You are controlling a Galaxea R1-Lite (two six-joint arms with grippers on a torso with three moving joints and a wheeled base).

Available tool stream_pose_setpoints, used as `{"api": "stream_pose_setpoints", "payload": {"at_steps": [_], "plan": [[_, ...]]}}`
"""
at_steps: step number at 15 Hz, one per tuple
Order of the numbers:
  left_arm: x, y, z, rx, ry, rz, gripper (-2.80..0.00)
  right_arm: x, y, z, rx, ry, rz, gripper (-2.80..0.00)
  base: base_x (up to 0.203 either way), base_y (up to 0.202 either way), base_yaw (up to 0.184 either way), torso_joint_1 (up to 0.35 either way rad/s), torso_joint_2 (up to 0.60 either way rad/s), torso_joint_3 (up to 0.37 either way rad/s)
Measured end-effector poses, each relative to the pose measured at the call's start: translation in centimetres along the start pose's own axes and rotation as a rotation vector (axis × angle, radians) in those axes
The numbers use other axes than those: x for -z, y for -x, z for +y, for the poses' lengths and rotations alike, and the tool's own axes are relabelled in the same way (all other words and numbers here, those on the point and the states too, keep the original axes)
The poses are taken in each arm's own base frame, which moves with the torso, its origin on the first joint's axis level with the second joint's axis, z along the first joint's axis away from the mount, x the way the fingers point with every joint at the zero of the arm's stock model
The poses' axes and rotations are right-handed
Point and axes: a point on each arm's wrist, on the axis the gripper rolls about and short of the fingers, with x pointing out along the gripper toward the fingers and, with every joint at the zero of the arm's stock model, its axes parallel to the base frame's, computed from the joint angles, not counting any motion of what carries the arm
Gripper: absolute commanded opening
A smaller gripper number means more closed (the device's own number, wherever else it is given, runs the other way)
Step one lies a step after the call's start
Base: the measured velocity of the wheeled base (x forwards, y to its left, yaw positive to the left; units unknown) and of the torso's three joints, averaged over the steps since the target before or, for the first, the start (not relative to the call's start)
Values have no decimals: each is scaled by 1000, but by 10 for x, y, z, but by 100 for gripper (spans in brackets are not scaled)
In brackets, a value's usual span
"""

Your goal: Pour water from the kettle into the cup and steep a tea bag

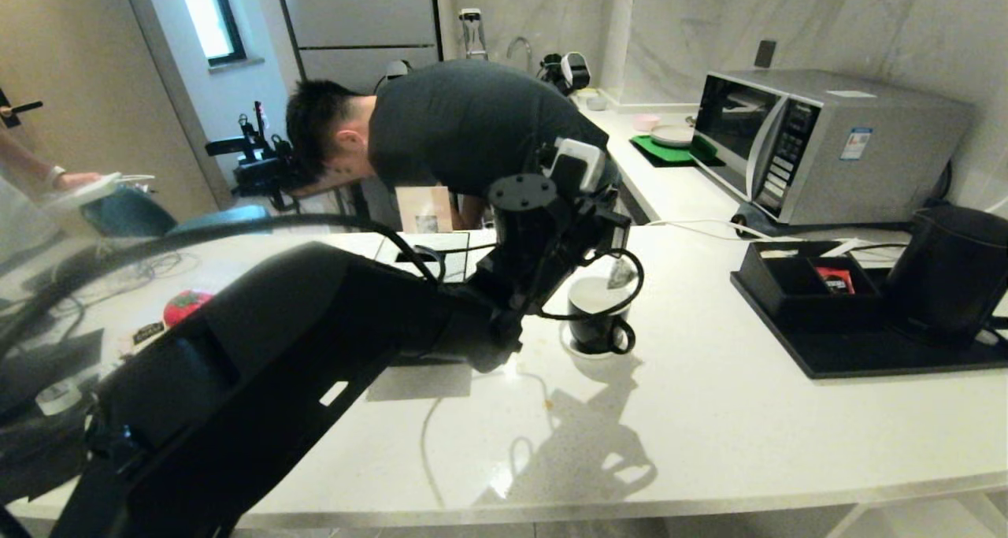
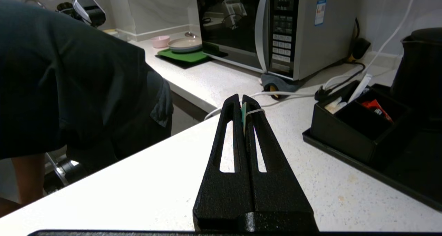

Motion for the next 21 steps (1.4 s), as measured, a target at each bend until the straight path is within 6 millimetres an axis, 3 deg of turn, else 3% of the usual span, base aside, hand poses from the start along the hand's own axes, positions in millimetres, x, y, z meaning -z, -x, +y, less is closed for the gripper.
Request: {"api": "stream_pose_setpoints", "payload": {"at_steps": [21], "plan": [[59,1,1,-12,-15,73,-280,0,0,0,0,0,1,-280,0,0,0,0,0,0]]}}
